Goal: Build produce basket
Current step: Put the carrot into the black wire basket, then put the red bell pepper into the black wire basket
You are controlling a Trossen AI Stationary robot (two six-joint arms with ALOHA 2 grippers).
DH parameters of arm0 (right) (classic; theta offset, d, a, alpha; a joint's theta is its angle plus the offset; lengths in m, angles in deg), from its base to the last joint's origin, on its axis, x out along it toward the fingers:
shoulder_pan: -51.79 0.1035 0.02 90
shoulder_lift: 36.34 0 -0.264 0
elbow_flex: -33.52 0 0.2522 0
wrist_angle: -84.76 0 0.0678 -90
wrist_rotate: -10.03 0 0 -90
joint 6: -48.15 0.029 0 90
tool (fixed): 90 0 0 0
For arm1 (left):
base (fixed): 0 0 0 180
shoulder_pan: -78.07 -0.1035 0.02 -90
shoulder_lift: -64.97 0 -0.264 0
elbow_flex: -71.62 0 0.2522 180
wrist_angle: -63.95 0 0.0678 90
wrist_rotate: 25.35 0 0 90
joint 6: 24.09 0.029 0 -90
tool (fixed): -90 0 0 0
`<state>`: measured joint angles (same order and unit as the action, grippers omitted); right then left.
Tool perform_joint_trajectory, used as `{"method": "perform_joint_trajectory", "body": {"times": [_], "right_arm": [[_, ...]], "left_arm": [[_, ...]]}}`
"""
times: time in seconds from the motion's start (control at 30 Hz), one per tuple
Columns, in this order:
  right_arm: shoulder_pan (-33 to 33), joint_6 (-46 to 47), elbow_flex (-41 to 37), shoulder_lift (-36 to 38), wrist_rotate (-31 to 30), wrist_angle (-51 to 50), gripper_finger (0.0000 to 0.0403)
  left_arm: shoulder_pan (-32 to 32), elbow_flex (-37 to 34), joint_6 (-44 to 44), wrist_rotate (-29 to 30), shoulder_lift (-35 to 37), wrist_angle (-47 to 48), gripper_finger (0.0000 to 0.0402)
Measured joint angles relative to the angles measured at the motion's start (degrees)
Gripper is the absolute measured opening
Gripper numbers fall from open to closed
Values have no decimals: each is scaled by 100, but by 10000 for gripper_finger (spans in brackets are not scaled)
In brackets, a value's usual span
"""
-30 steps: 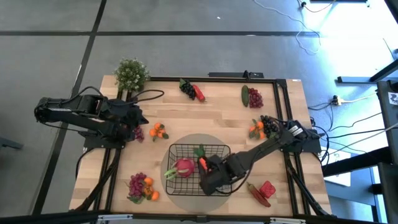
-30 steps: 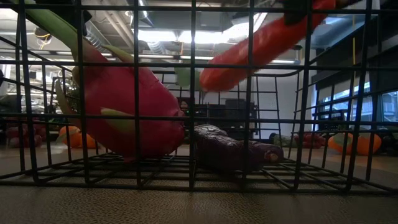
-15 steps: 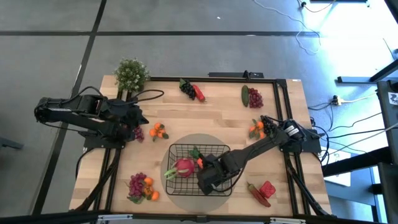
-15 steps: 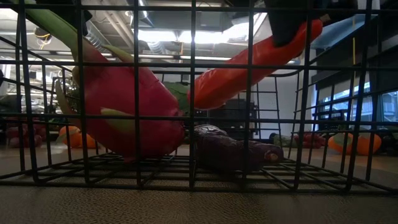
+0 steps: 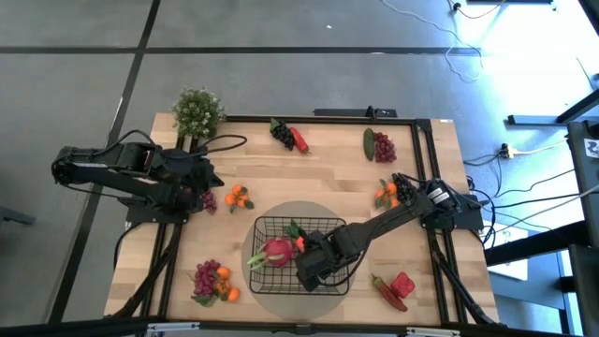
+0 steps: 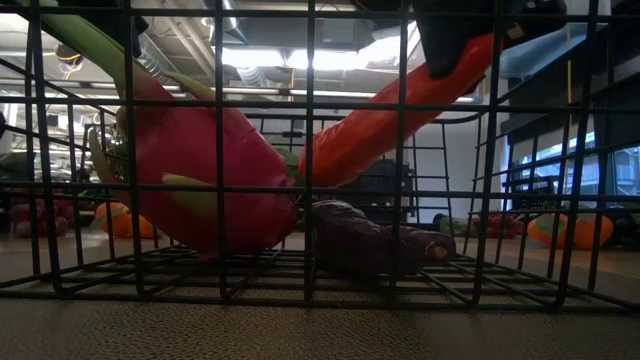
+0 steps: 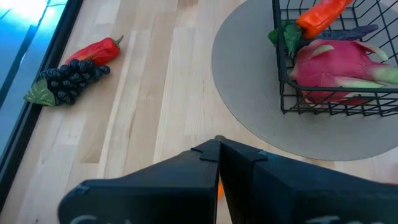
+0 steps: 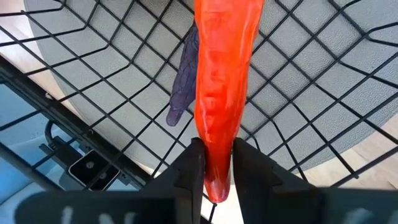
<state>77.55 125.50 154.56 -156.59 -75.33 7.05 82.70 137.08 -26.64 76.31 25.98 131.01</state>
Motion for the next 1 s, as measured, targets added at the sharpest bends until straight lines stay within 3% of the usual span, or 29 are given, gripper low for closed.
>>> {"method": "perform_joint_trajectory", "body": {"times": [0.7, 0.83, 1.0], "right_arm": [[-13, -430, 0, 0, 120, -17, 54], [-108, -508, 40, 2, 478, -207, 57], [-162, -1094, 425, 76, 418, -528, 55]], "left_arm": [[0, 0, -1, 1, 1, 0, 0], [0, 0, -2, 21, 1, 0, 0], [2, 0, -32, 64, 1, 0, 0]]}}
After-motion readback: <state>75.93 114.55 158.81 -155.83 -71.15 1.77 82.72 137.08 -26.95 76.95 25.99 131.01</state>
